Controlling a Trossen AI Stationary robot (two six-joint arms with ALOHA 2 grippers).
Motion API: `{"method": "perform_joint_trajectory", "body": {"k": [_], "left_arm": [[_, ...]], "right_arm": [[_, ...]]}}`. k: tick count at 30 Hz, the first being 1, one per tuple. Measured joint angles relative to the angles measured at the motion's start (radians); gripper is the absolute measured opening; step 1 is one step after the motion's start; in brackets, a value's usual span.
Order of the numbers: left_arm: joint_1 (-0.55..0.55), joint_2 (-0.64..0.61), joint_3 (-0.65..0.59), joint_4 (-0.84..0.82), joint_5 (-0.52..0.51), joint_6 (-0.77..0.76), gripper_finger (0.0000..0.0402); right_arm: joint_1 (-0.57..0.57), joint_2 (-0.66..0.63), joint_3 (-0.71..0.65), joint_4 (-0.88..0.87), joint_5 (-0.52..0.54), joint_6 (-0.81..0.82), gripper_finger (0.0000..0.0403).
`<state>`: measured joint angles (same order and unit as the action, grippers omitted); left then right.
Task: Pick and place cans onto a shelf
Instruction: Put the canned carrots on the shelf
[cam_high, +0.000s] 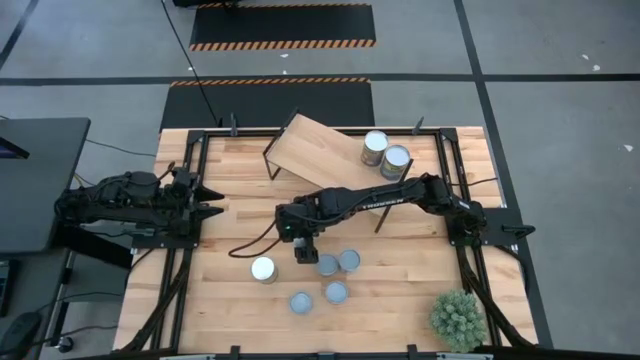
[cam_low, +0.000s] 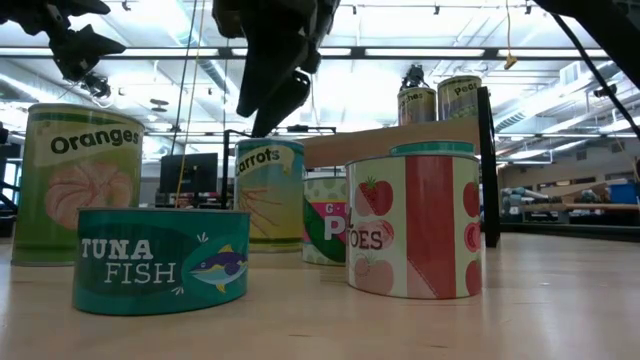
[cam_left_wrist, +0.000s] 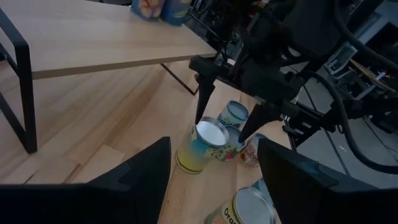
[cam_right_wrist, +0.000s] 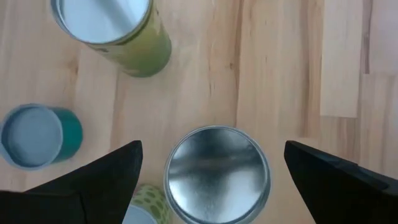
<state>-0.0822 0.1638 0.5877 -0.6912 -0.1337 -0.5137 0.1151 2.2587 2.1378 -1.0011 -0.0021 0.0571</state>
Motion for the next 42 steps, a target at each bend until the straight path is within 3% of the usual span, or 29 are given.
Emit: {"method": "perform_joint_trajectory", "body": {"k": [10,14,42], "left_arm": [[0.000,0.000,0.000,0.000,0.000,0.000,0.0247],[0.000,0.000,0.000,0.000,0.000,0.000,0.0247],[0.000,0.000,0.000,-0.001,-0.003,-0.001,0.0247]], "right_arm": [[0.014,-0.001,-0.049,0.023,-0.016,-0.009,0.0400],[0.021,-0.001,-0.055,0.023,0.033,-0.035,0.0400],[0.042,-0.001,-0.055,0.031,0.109,-0.008,0.0400]]}}
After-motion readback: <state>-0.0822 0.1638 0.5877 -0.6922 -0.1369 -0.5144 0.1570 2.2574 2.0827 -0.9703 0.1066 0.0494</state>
